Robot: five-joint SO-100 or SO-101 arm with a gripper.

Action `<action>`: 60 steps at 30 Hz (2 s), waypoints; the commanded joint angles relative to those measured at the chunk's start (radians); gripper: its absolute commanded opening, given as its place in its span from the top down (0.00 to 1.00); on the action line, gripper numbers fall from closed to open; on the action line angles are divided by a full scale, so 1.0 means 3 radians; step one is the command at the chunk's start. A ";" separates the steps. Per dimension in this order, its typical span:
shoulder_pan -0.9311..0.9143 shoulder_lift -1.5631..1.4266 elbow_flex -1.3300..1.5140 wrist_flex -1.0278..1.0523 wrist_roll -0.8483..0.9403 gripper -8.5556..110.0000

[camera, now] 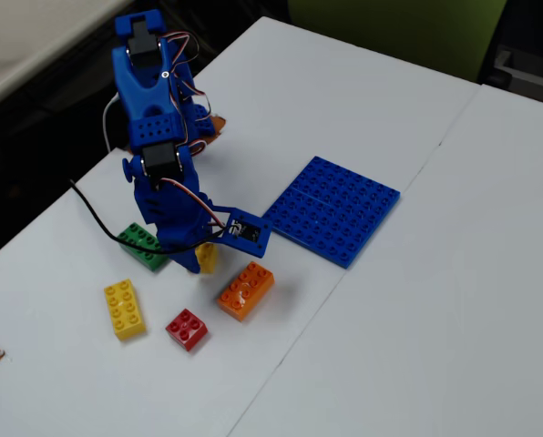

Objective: Pick up the 2x2 yellow block and go up the 8x8 blue block.

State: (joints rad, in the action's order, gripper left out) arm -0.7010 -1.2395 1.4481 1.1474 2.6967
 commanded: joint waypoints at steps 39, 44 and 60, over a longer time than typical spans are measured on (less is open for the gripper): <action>0.1069 -0.2536 0.0051 0.1999 -0.3610 0.91; 0.1503 -0.2679 -0.0593 0.2004 -0.4121 0.91; 0.2076 -0.1442 -0.2557 0.0931 -0.4474 0.92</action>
State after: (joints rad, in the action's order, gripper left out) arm -0.0936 -1.7257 0.7348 1.5340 1.3652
